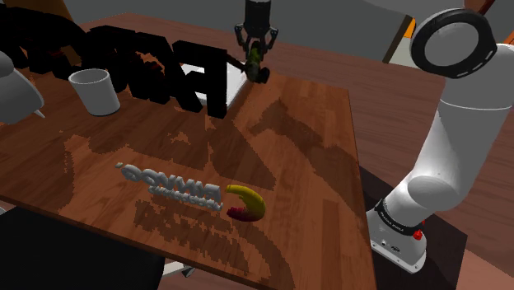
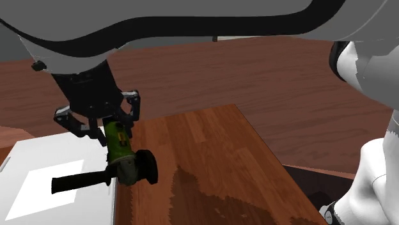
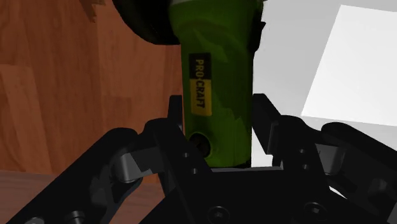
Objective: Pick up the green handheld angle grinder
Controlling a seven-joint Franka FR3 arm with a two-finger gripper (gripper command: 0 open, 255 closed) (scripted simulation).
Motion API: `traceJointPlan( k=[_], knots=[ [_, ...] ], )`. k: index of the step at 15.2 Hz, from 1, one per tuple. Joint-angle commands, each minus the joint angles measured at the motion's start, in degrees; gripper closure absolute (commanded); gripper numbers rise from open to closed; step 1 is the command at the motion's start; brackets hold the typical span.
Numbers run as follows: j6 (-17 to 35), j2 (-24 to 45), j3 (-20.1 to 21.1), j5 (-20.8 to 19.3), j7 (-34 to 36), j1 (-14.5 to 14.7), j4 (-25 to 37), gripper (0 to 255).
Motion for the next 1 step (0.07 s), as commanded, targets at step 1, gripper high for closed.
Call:
traceJointPlan(
  k=[1],
  knots=[
    [-0.49, 0.08, 0.0, -0.03, -0.03, 0.05, 0.57, 255]
  ],
)
